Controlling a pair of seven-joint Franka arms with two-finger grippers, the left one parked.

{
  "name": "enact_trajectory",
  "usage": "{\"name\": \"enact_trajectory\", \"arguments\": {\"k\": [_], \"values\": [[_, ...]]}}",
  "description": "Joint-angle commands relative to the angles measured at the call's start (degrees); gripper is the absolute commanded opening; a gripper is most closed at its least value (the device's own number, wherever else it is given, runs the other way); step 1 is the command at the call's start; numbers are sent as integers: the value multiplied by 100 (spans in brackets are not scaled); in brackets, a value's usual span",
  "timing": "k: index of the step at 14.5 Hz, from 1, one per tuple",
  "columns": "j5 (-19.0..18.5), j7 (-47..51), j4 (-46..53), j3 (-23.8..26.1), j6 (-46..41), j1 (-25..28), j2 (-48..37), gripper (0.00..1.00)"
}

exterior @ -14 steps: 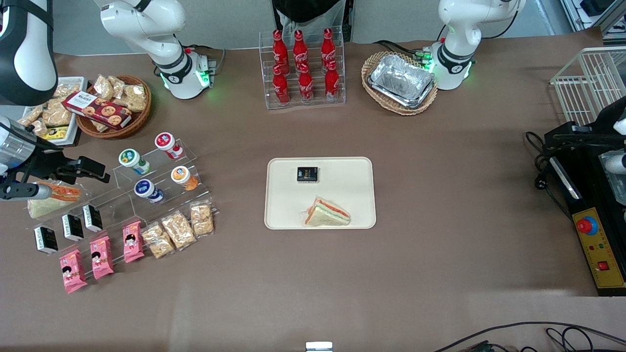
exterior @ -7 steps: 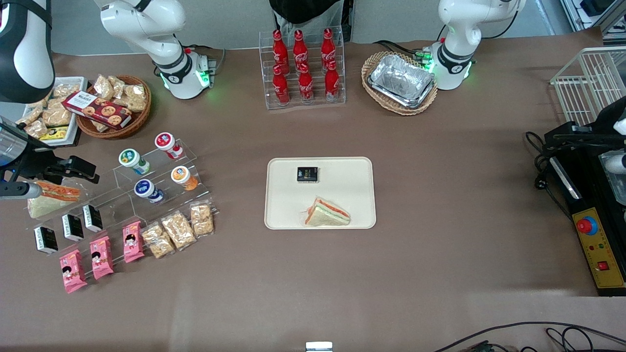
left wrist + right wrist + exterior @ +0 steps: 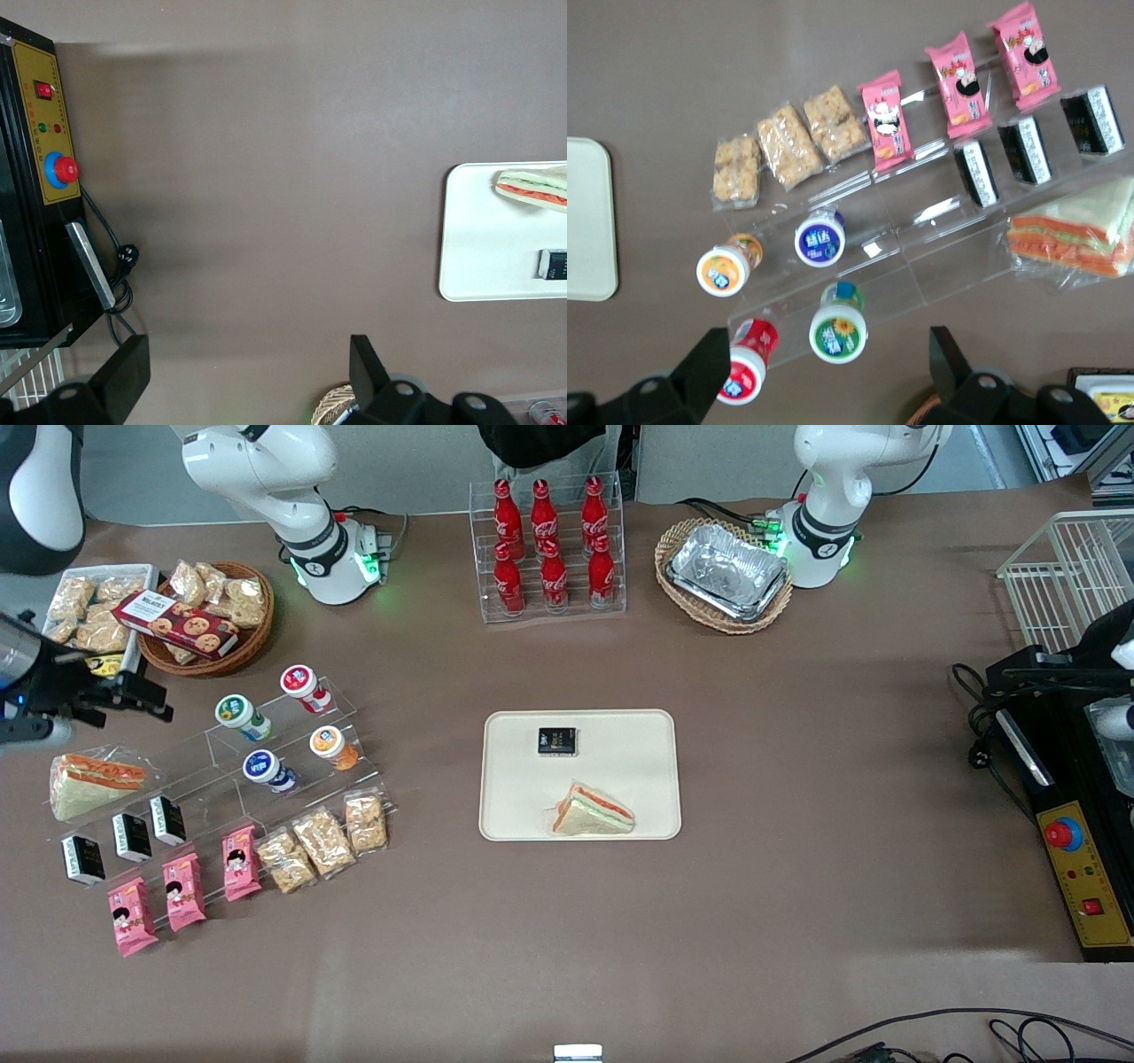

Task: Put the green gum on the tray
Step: 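Move the right gripper over the acrylic rack toward the gum bottles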

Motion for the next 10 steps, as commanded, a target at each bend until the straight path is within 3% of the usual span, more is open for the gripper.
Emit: {"name": "enact_trajectory", "arguments": {"k": [1,4,10], "values": [[-77,-126,-1730,2,718,-138,-1376,100],[-112,-144,-2628,11,1253,-182,-1984,100],[-147,-118,-3139,54,1711,-174,-1994,100]]}}
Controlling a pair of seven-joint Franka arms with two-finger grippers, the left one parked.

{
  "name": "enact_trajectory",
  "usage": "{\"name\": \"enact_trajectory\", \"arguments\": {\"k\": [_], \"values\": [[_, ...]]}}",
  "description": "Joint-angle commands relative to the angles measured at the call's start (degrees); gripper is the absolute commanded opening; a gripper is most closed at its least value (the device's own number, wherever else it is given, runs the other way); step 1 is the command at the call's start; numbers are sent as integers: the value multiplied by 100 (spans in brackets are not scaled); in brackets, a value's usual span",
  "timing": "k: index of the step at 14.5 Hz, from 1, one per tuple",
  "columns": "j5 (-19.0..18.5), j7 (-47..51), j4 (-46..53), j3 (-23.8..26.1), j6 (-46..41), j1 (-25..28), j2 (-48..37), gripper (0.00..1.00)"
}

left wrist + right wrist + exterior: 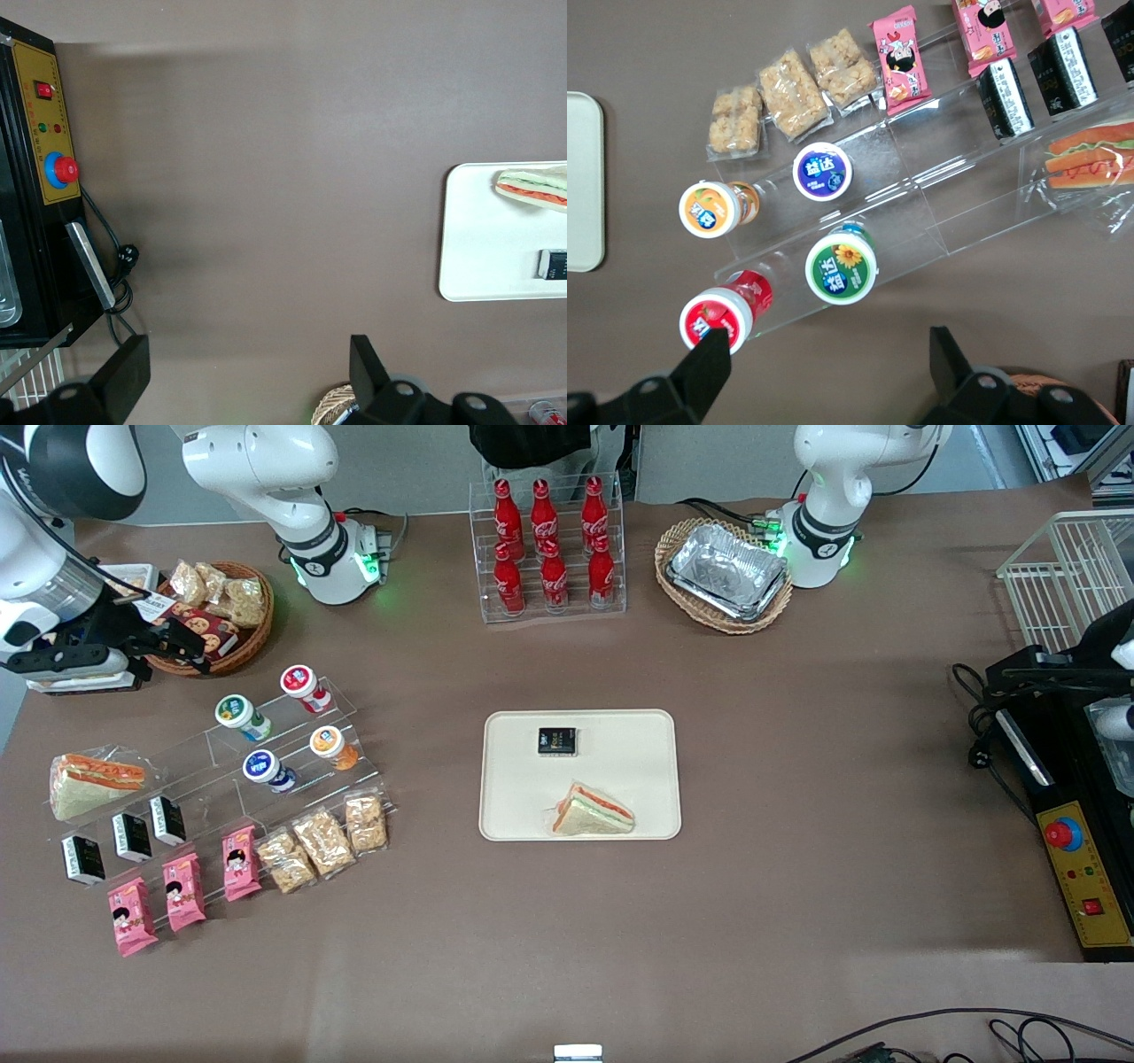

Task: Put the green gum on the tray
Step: 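Move the right gripper over the acrylic rack toward the gum bottles, then lower the right gripper and grasp the green-labelled gum bottle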

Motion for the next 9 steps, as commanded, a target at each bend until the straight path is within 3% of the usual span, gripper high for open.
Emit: {"name": "enact_trajectory", "arguments": {"k": [1,9], "values": [[-81,-12,-474,68,502,-36,-59,100],[-81,-11,-719,156,1107,16,636,100]]}}
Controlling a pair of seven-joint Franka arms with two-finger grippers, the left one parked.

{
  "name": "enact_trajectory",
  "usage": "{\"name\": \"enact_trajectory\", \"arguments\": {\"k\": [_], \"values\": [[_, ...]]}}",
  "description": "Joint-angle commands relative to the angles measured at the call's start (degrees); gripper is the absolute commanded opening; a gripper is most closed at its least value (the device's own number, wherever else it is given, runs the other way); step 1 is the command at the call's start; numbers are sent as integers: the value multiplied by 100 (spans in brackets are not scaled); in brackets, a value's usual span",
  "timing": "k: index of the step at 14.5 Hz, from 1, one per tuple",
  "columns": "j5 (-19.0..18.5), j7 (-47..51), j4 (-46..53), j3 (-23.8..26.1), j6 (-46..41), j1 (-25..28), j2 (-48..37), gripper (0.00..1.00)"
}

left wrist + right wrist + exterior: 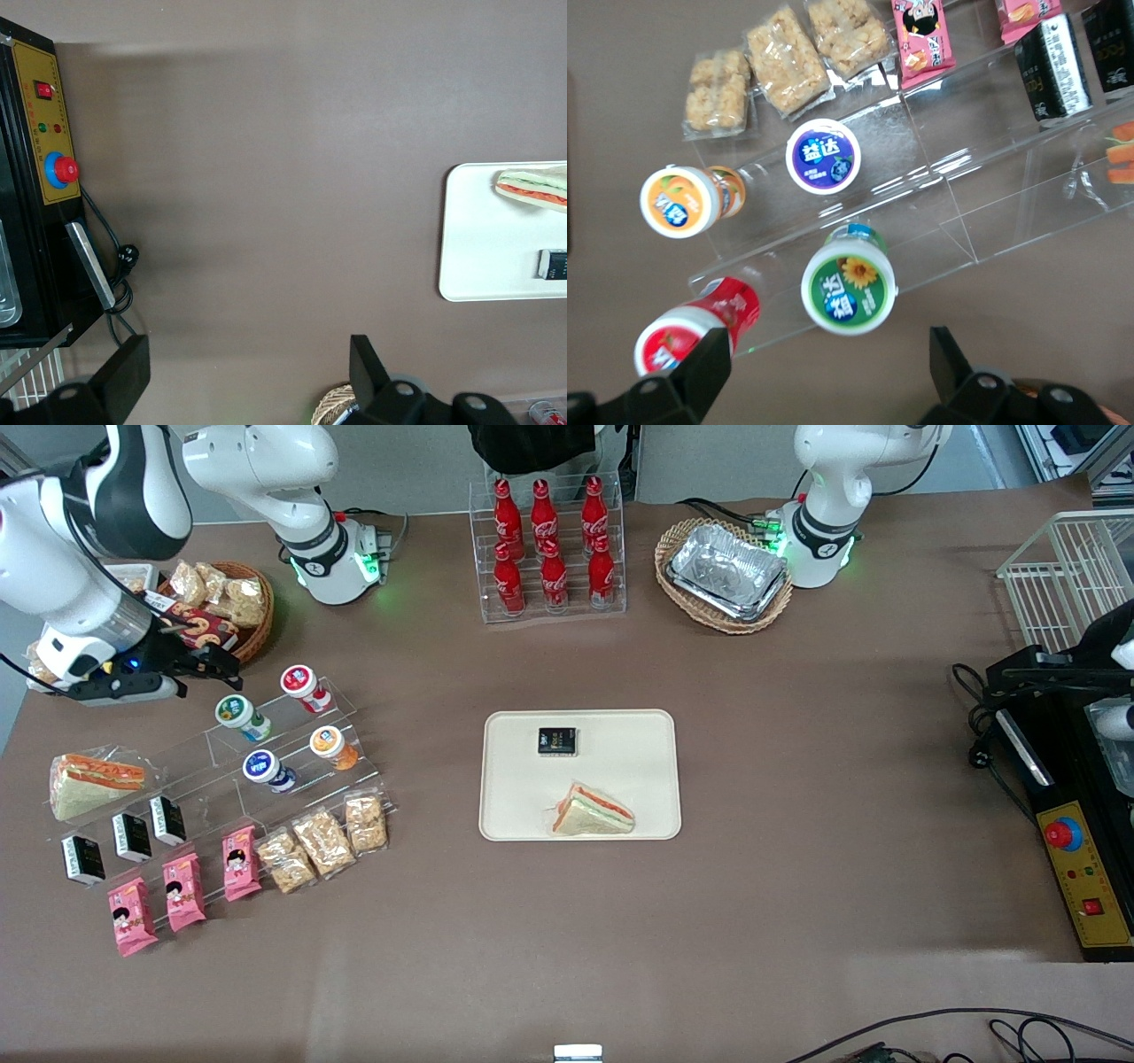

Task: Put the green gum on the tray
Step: 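Lower the right gripper and grasp the green-labelled gum bottle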

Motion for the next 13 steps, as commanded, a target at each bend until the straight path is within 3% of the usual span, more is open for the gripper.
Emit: {"name": "enact_trajectory", "arguments": {"k": [1,8,10,11,13], "values": [[-77,-12,-383,9,717,15,220,100],[-86,-20,-631,9,1159,6,528,100],[-86,-12,-622,9,1159,14,546,89],[-86,-12,-613,9,1159,15,554,76],[-112,-12,-613,9,1168,15,607,60]]}}
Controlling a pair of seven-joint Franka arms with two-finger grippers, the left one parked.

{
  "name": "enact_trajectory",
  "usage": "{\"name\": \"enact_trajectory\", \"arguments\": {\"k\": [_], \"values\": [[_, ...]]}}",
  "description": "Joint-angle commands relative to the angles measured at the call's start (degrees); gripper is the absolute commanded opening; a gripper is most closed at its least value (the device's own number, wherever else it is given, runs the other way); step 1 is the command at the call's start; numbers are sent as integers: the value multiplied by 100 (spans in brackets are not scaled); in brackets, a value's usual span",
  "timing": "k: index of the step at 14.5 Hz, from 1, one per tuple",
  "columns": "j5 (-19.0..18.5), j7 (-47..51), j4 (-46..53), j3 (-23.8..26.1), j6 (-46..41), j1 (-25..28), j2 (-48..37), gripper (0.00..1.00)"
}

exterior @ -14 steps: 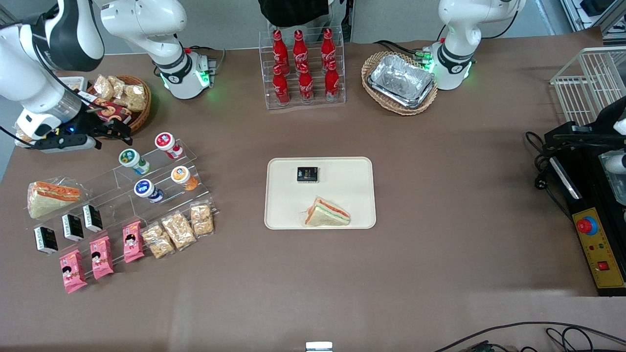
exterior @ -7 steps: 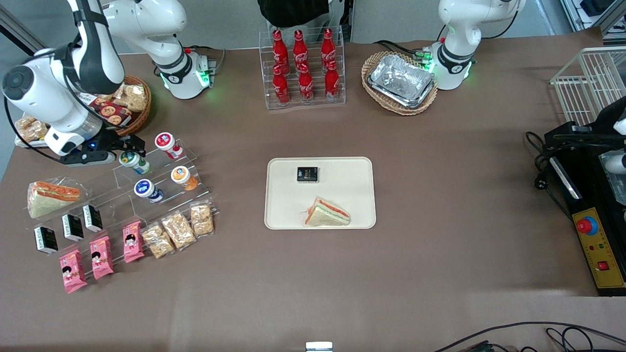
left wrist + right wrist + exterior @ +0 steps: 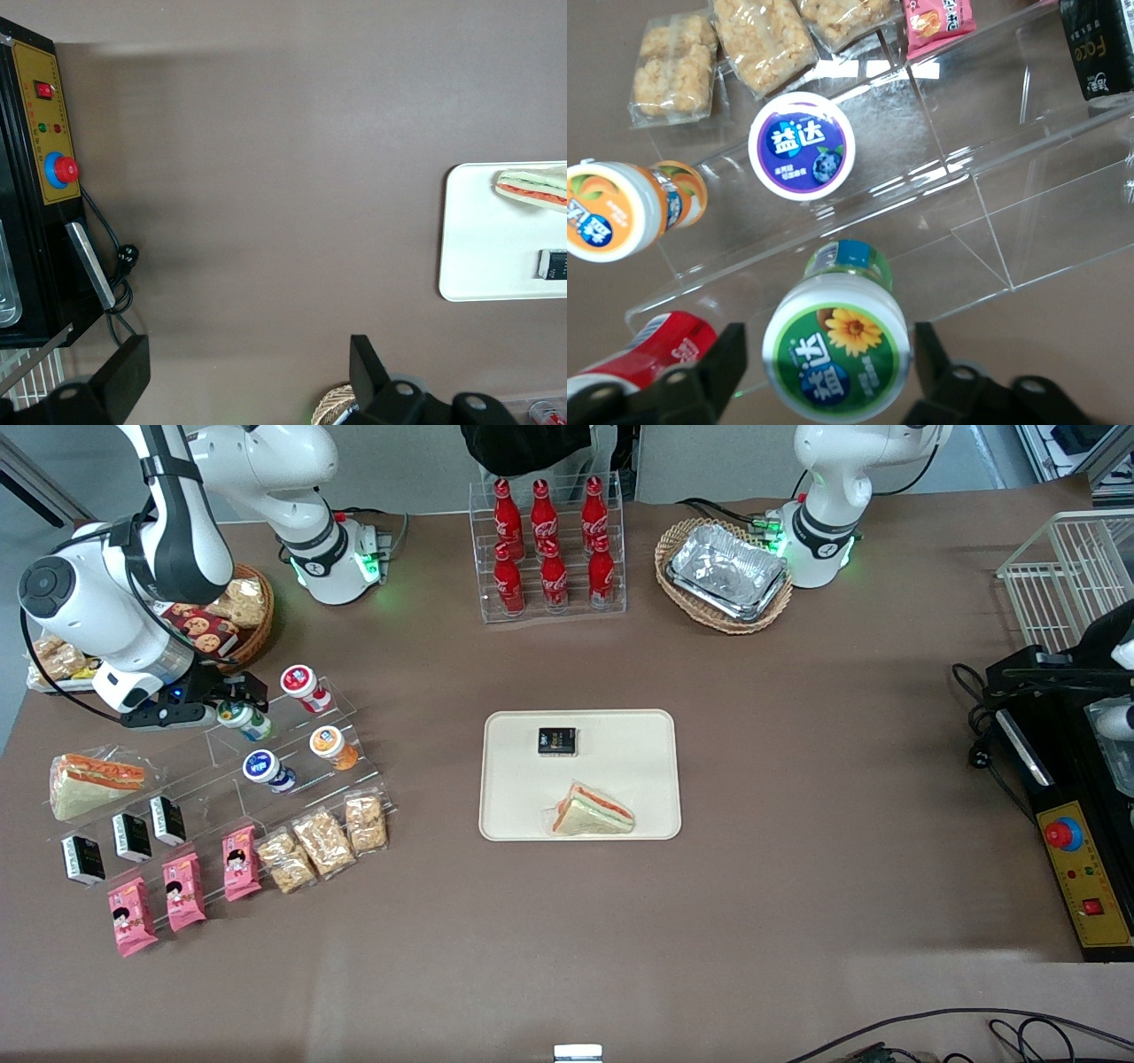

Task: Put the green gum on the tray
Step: 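Lower the right gripper and grasp the green-labelled gum bottle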

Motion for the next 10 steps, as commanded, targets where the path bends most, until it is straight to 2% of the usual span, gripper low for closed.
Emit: {"name": "enact_trajectory", "arguments": {"k": [1,4,7,10], "values": [[-145,-11,-27,1,189,2,84,51],[-154,24,43,1,216,10,137,29],[-163,6,489,1,-211,2,-47,25],[-172,24,2042,79,-1949,28,92,22]]}}
